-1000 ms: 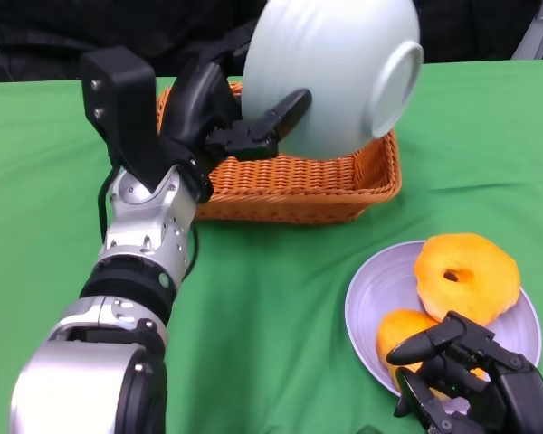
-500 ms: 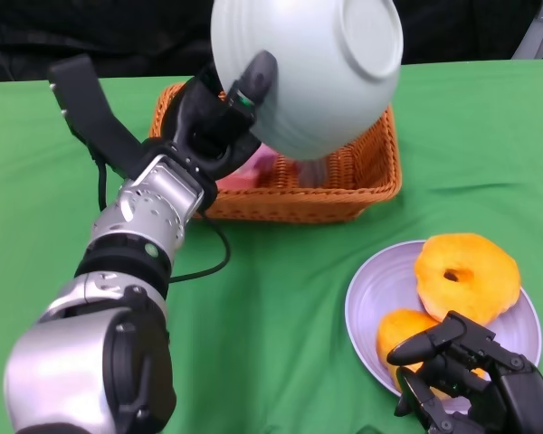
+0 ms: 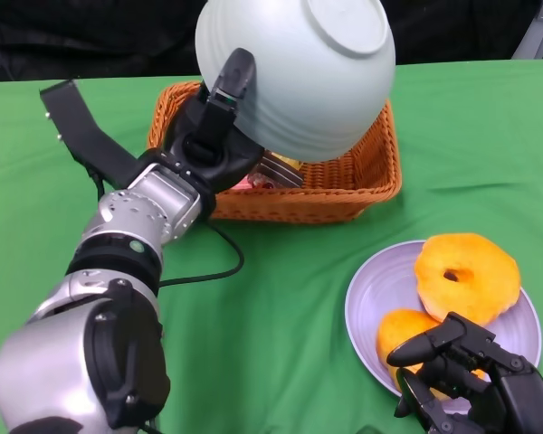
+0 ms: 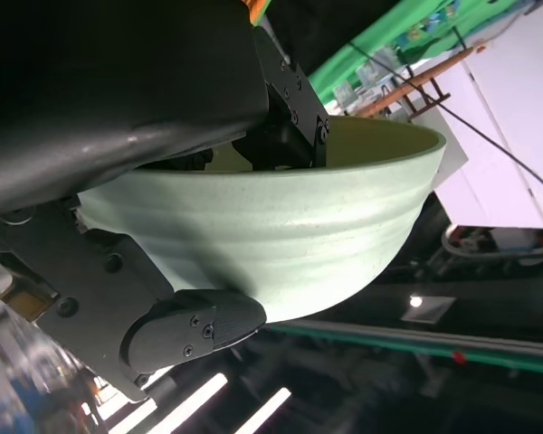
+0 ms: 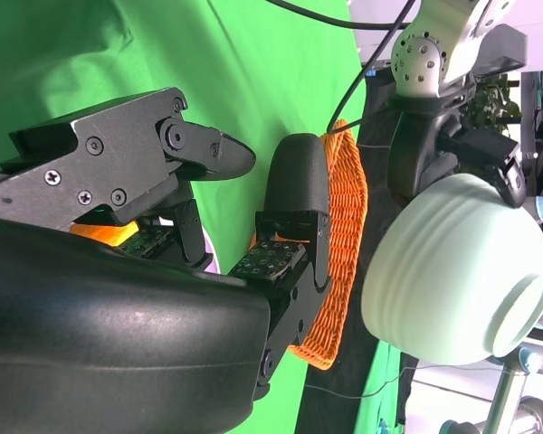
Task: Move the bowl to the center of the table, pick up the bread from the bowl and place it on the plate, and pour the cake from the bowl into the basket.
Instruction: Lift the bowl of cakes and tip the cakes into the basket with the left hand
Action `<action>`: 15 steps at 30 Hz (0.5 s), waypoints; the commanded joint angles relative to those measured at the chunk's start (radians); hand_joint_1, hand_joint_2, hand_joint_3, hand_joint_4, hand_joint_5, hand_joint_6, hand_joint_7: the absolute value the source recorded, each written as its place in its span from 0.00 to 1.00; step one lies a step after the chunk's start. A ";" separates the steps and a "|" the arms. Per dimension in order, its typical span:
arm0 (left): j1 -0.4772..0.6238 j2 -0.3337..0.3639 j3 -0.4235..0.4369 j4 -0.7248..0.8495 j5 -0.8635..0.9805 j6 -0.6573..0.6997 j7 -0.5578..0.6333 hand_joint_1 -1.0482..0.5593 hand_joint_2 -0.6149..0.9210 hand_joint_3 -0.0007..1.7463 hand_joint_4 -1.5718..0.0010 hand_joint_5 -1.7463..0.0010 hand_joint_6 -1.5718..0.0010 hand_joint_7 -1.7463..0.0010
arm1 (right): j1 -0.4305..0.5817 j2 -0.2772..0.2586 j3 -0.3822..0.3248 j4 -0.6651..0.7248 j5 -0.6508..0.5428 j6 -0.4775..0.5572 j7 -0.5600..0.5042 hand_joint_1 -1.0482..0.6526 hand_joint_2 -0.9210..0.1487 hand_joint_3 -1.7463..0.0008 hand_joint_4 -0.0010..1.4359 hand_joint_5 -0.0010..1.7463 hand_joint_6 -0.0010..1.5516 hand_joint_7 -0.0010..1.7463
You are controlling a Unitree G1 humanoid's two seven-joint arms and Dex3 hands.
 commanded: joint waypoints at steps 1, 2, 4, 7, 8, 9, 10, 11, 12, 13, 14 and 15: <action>-0.043 0.014 0.015 -0.006 -0.020 0.013 0.012 0.50 0.94 0.34 0.49 0.00 0.57 0.00 | 0.004 -0.007 -0.004 0.002 0.004 -0.013 -0.005 0.58 0.14 0.63 0.47 0.89 0.40 0.73; -0.044 0.015 0.013 -0.010 -0.018 0.016 0.006 0.50 0.94 0.33 0.50 0.00 0.57 0.00 | 0.004 -0.007 -0.004 0.003 0.004 -0.013 -0.005 0.58 0.14 0.63 0.47 0.89 0.40 0.73; -0.042 0.017 0.002 -0.018 -0.007 0.010 -0.011 0.50 0.94 0.33 0.50 0.00 0.57 0.00 | 0.004 -0.008 -0.004 0.004 0.003 -0.016 -0.004 0.58 0.14 0.63 0.47 0.89 0.40 0.73; -0.035 0.020 -0.040 -0.040 0.033 -0.037 -0.041 0.50 0.94 0.34 0.50 0.00 0.57 0.00 | 0.004 -0.008 -0.003 0.006 0.005 -0.020 -0.003 0.58 0.14 0.62 0.47 0.89 0.40 0.73; -0.028 0.023 -0.078 -0.063 0.070 -0.084 -0.068 0.51 0.93 0.40 0.50 0.00 0.58 0.00 | 0.004 -0.007 -0.003 0.005 0.008 -0.017 -0.002 0.58 0.15 0.62 0.47 0.89 0.40 0.73; -0.023 0.025 -0.105 -0.079 0.095 -0.119 -0.088 0.52 0.91 0.45 0.49 0.00 0.57 0.02 | 0.004 -0.007 -0.003 0.004 0.010 -0.015 -0.001 0.57 0.15 0.62 0.47 0.89 0.40 0.73; -0.016 0.030 -0.133 -0.096 0.123 -0.159 -0.119 0.53 0.89 0.49 0.50 0.00 0.57 0.03 | 0.005 -0.006 -0.003 0.003 0.011 -0.013 -0.002 0.57 0.15 0.62 0.47 0.89 0.40 0.73; -0.012 0.033 -0.147 -0.104 0.136 -0.182 -0.138 0.54 0.89 0.51 0.50 0.00 0.56 0.05 | 0.005 -0.006 -0.004 0.002 0.011 -0.011 -0.003 0.57 0.14 0.62 0.47 0.89 0.40 0.73; -0.009 0.046 -0.163 -0.116 0.149 -0.195 -0.168 0.54 0.89 0.52 0.50 0.00 0.56 0.06 | 0.004 -0.006 -0.004 0.001 0.009 -0.011 -0.004 0.57 0.14 0.63 0.47 0.89 0.40 0.73; -0.007 0.057 -0.175 -0.125 0.156 -0.203 -0.192 0.54 0.89 0.52 0.49 0.00 0.52 0.10 | 0.004 -0.006 -0.004 0.001 0.008 -0.010 -0.005 0.57 0.14 0.63 0.47 0.89 0.40 0.73; -0.006 0.067 -0.184 -0.133 0.161 -0.207 -0.208 0.53 0.89 0.52 0.49 0.00 0.51 0.11 | 0.004 -0.005 -0.005 0.000 0.009 -0.009 -0.005 0.57 0.14 0.63 0.47 0.89 0.40 0.73; -0.001 0.078 -0.200 -0.149 0.174 -0.220 -0.225 0.53 0.89 0.52 0.49 0.00 0.50 0.12 | 0.003 -0.005 -0.005 -0.001 0.010 -0.008 -0.005 0.57 0.14 0.63 0.47 0.89 0.40 0.73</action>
